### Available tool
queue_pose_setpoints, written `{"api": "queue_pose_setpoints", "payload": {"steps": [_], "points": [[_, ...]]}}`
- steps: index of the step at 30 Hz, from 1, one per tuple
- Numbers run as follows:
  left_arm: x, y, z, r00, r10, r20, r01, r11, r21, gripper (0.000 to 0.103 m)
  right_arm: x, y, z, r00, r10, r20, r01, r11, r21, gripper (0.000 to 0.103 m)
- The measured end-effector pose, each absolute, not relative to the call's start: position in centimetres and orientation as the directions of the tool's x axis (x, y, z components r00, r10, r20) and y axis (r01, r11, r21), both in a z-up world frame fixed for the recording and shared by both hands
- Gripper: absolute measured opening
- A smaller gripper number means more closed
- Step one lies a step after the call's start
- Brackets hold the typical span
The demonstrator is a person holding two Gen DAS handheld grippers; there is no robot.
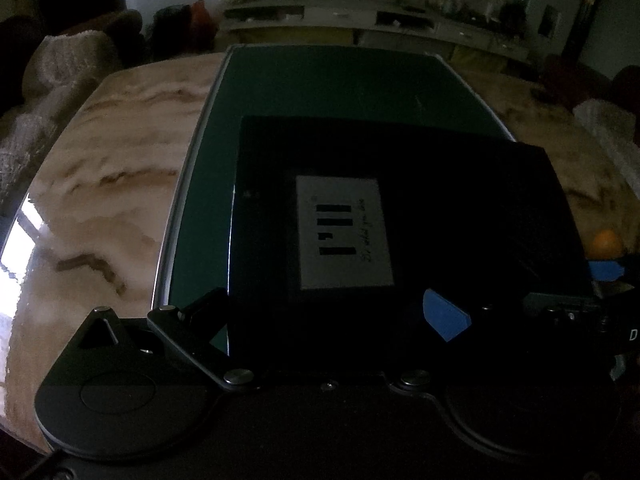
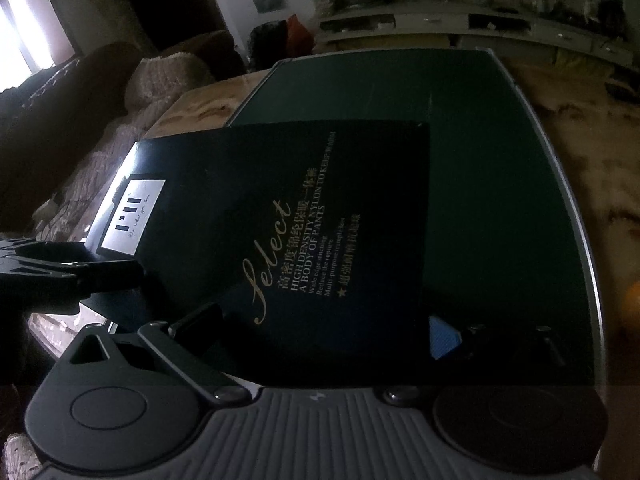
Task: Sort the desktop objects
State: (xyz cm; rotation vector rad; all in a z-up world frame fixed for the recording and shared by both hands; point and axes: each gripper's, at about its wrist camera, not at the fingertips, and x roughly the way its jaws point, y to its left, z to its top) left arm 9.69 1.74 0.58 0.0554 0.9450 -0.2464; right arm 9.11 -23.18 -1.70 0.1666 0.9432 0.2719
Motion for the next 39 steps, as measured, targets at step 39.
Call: {"api": "queue_pose_setpoints", "payload": {"steps": [39], "points": [[6.2, 4.4, -1.8, 0.539, -0.251, -0.804, 0.235, 0.961, -0.143, 0.103, 5.4, -24.9, -4.0, 0.54, 0.396, -0.743, -0.162, 0.915, 0.371, 0.103]]}}
